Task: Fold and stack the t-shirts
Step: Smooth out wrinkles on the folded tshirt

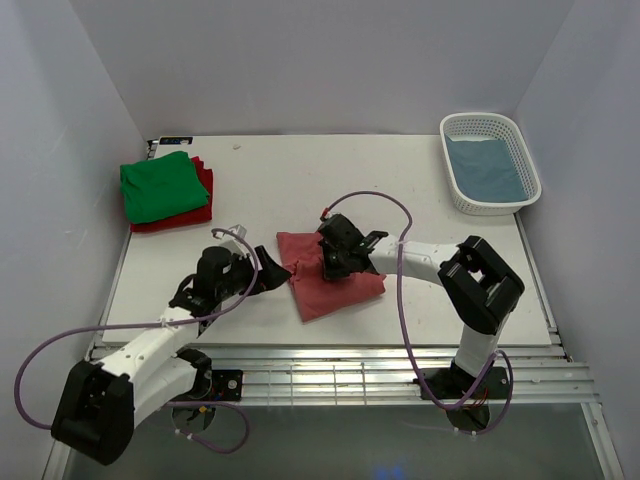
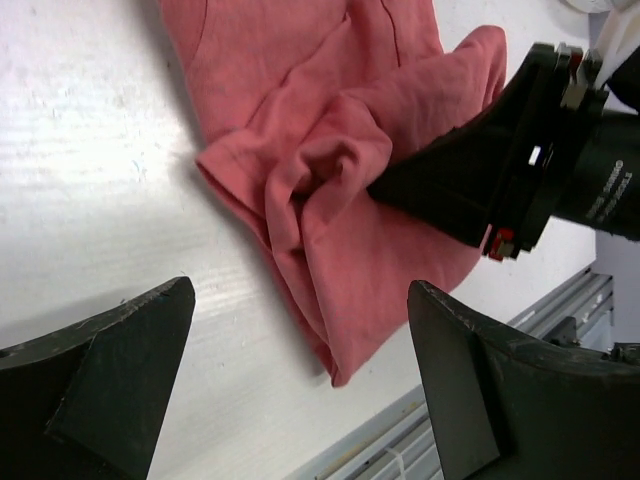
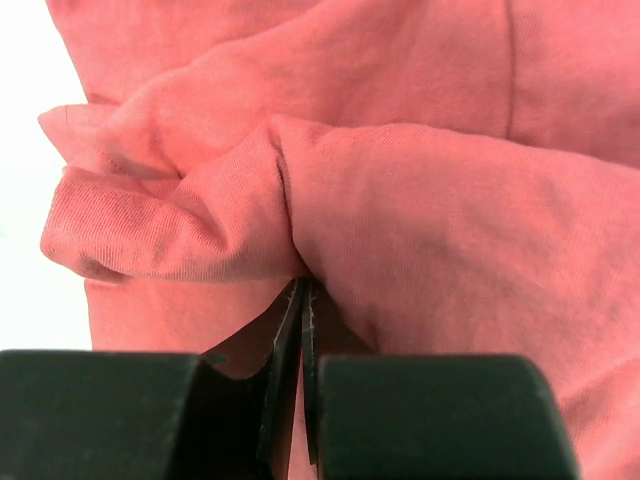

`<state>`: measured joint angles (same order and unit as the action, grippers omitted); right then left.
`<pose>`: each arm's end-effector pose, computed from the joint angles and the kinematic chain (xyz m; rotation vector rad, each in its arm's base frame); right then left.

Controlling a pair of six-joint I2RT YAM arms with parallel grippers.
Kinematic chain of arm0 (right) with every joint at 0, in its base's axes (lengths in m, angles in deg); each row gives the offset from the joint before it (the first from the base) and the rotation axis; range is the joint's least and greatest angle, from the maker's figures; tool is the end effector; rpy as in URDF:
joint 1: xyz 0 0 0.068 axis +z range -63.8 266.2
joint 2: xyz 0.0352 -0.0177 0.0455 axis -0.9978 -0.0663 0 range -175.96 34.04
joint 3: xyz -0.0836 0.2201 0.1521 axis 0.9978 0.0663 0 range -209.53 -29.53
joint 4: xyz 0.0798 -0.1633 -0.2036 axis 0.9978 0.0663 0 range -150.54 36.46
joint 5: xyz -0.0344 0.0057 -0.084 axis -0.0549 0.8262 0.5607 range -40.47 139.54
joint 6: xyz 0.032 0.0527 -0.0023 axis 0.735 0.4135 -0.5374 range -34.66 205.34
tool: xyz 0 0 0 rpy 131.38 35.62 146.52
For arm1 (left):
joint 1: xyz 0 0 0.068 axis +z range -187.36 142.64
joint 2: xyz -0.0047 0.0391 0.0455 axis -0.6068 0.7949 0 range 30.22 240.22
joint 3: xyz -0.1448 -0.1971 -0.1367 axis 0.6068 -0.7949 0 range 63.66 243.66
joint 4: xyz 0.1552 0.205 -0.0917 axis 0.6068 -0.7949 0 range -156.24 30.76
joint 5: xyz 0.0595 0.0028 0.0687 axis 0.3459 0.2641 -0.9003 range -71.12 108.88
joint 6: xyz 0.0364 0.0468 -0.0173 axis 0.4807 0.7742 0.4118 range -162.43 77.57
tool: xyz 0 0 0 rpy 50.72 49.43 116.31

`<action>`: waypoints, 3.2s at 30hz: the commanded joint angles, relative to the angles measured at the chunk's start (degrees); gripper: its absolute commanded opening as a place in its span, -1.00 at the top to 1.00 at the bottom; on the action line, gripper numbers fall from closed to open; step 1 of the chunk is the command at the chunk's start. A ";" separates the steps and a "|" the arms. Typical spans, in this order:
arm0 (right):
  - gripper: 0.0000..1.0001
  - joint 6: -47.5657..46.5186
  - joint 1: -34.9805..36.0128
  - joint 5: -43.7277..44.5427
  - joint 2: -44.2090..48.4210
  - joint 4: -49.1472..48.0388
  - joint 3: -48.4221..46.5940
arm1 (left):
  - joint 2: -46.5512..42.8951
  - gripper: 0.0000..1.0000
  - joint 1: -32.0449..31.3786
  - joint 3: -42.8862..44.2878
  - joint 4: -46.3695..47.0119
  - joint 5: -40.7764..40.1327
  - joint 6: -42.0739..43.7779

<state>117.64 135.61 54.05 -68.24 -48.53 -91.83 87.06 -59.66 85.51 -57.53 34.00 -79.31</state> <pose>0.2550 0.2920 0.1649 -0.3446 2.5220 0.4977 0.1953 -0.0932 0.1772 -0.1261 2.2594 -0.8621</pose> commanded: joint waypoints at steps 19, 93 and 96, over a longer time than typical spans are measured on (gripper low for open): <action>-0.25 -8.29 -10.99 9.47 11.23 5.13 -1.94 | 7.10 -0.92 -9.60 6.68 0.06 -19.50 -7.15; 0.84 -14.10 -18.12 -12.43 11.23 5.83 -10.11 | 15.06 0.60 -23.84 26.67 -20.52 -47.28 -13.39; 0.85 -13.93 -18.21 -12.16 10.88 5.74 -11.60 | 15.84 0.62 -23.92 27.63 -20.52 -47.72 -13.04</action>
<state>104.35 117.40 40.80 -58.91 -43.02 -100.14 103.62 -83.46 110.95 -77.15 -11.22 -92.18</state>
